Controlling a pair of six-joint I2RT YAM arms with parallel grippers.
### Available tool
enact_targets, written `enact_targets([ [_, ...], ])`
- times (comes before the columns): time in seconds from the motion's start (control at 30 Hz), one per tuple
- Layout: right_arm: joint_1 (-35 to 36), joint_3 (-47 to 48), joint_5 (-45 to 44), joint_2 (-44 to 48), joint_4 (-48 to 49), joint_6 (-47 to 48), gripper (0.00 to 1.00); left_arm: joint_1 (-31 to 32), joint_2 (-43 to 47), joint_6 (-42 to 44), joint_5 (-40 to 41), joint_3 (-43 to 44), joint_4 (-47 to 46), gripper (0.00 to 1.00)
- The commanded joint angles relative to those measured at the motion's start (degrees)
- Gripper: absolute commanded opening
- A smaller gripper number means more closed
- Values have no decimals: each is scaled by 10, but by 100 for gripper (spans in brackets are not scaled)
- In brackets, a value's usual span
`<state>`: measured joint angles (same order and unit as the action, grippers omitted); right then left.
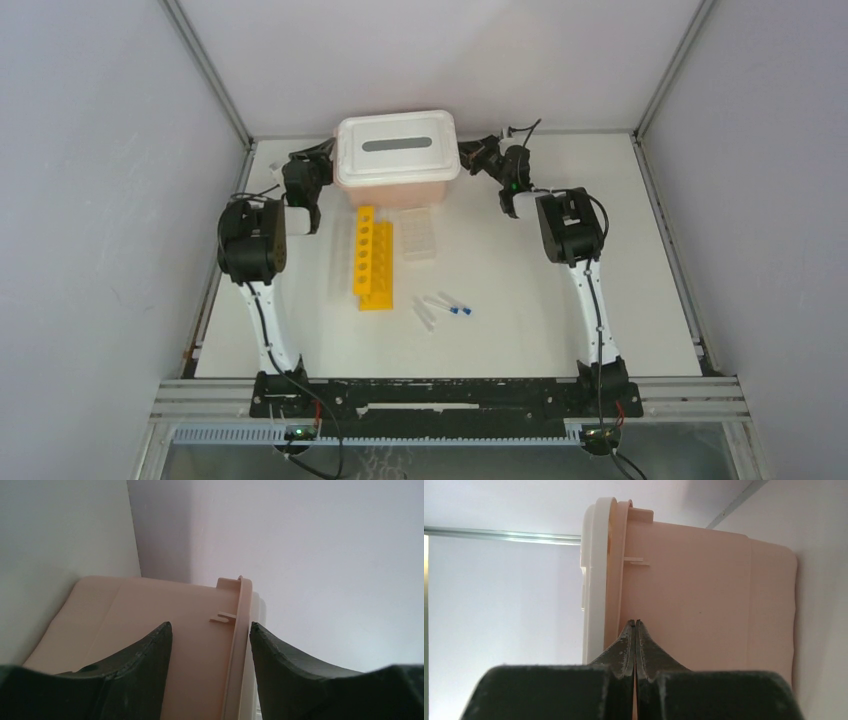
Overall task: Organize the chemistry lab equipment
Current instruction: Move the storage box to the center of the board.
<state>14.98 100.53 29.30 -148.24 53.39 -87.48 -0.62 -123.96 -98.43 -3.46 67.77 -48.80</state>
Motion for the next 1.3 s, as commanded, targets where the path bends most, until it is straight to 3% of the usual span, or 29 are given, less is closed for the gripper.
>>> enact_targets([
  [0.0, 13, -50, 28, 62, 89, 3, 0, 42, 6, 16, -74, 17, -11, 63],
  [0.53, 5, -227, 21, 161, 137, 37, 0, 87, 32, 18, -70, -35, -35, 63],
  [0.77, -13, -274, -16, 213, 57, 110, 0, 77, 42, 35, -63, -34, -28, 64],
  [1.27, -36, -265, -143, 287, -197, 283, 2, 38, 31, 165, -60, 25, 85, 64],
])
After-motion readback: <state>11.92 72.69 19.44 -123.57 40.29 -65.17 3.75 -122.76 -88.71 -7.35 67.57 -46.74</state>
